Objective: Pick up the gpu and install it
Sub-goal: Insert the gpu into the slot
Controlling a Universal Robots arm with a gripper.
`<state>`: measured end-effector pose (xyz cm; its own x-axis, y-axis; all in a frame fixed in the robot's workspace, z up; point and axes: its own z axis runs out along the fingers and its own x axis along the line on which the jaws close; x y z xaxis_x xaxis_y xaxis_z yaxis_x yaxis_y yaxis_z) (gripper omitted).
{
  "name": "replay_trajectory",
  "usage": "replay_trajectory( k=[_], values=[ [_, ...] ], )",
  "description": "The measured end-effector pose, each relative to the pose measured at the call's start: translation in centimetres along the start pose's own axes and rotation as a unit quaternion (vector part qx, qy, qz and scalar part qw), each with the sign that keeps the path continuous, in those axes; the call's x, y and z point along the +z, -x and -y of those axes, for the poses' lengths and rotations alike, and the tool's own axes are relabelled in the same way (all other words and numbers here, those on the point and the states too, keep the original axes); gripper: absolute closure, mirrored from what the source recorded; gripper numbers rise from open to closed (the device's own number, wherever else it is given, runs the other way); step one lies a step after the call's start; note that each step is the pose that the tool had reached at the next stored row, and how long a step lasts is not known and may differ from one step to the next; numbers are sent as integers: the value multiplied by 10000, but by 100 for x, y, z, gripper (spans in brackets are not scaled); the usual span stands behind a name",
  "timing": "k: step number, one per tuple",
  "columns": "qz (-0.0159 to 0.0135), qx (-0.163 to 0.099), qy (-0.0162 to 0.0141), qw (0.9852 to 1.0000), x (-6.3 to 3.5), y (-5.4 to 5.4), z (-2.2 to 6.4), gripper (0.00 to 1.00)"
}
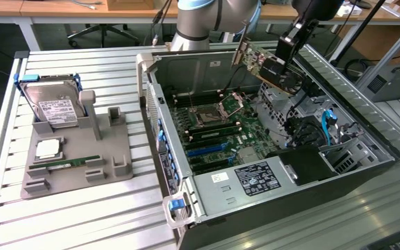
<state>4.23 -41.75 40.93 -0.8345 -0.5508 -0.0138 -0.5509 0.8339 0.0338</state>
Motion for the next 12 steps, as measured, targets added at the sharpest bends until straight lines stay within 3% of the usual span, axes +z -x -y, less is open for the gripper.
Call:
replay_trajectory(
  k=[7, 9, 12],
  values=[
    [-29, -530, -10, 9986, 1, 0, 0, 73],
    [-37, -721, -10, 9974, 1, 0, 0, 73],
    [-52, -1068, -11, 9943, 2, 0, 0, 73]
  ],
)
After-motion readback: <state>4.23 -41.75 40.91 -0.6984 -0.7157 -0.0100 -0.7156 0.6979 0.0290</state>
